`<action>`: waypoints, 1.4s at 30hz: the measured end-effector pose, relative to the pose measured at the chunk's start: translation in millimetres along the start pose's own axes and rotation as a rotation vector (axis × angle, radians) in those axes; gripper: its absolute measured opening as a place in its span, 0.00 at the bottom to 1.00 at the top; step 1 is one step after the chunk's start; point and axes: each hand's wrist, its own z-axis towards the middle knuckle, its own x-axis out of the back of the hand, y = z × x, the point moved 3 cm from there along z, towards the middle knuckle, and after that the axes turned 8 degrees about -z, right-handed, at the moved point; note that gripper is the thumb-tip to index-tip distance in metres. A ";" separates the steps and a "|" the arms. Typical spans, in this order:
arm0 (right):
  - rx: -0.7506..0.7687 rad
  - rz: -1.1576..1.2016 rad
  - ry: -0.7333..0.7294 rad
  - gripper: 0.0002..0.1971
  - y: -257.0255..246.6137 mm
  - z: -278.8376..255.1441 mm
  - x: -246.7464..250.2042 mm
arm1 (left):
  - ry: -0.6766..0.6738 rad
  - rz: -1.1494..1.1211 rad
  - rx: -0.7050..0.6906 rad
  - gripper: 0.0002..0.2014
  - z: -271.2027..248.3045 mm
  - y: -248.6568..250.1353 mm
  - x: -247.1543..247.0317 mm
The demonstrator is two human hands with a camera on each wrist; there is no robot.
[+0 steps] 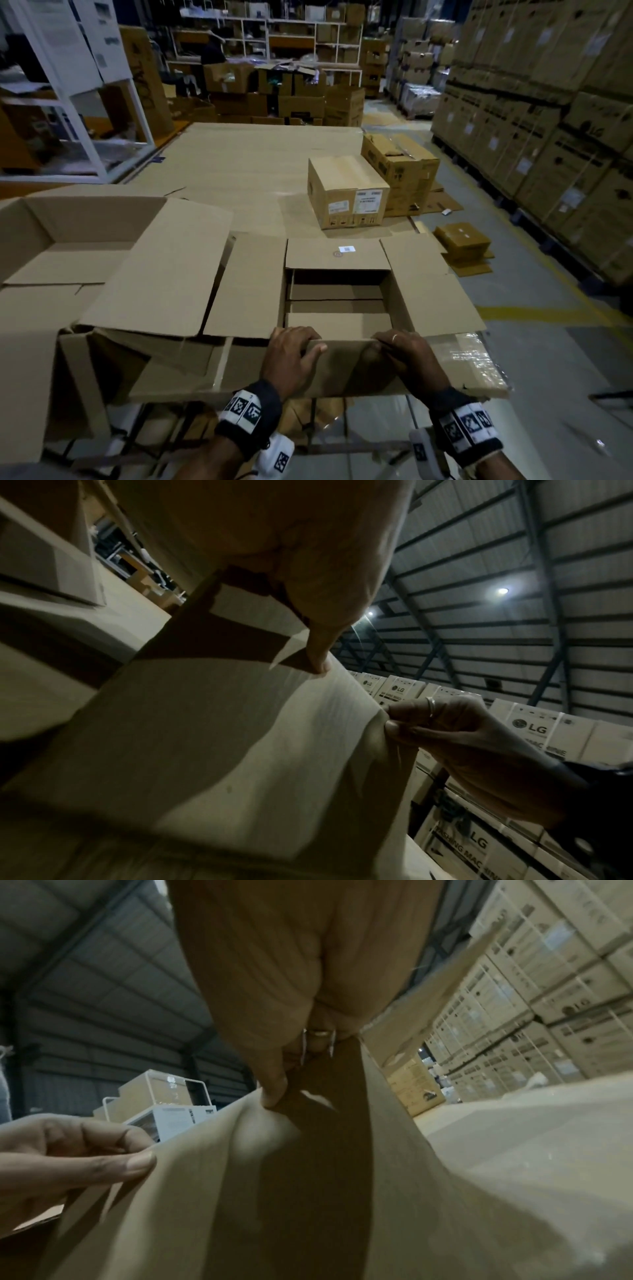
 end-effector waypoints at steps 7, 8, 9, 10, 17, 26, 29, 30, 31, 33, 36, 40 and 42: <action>-0.040 -0.014 -0.002 0.13 -3.8 23.6 40.5 | -0.038 -0.064 -0.041 0.12 33.5 16.5 44.2; -0.032 -0.013 -0.005 0.13 -10.5 28.3 51.2 | -0.052 -0.064 -0.074 0.13 42.8 21.8 53.7; -0.022 -0.021 -0.020 0.13 -18.4 33.0 61.9 | -0.068 -0.075 -0.103 0.14 51.8 28.0 63.6; -0.012 -0.042 -0.044 0.13 -27.1 37.9 73.5 | -0.085 -0.089 -0.126 0.14 60.2 34.8 74.0; 0.028 -0.087 -0.151 0.16 -86.7 79.3 152.1 | -0.180 -0.075 -0.205 0.13 110.5 63.1 124.5; -0.158 -0.153 -0.310 0.16 -45.2 164.5 92.2 | -0.362 0.040 -0.096 0.14 165.3 44.4 79.0; -0.220 -0.154 -0.461 0.12 -18.3 175.8 55.7 | -0.467 0.134 -0.025 0.15 172.3 27.0 46.7; -0.227 -0.172 -0.511 0.11 -10.0 177.7 44.2 | -0.515 0.161 0.003 0.16 172.4 20.8 36.1; -0.239 -0.203 -0.560 0.12 -2.1 179.3 33.5 | -0.566 0.179 0.037 0.19 172.2 13.7 27.5; -0.262 -0.262 -0.650 0.17 13.2 180.3 14.3 | -0.679 0.224 0.096 0.23 171.0 -0.3 13.0; -0.266 -0.319 -0.788 0.27 32.2 178.2 -6.4 | -0.725 0.286 0.118 0.21 176.8 -12.7 4.0; -0.243 -0.337 -0.772 0.35 50.1 191.0 -8.7 | -0.520 0.281 0.129 0.27 199.2 -9.1 13.7; -0.201 -0.306 -0.712 0.39 52.7 208.2 7.2 | -0.399 0.264 0.101 0.31 211.9 -4.9 21.6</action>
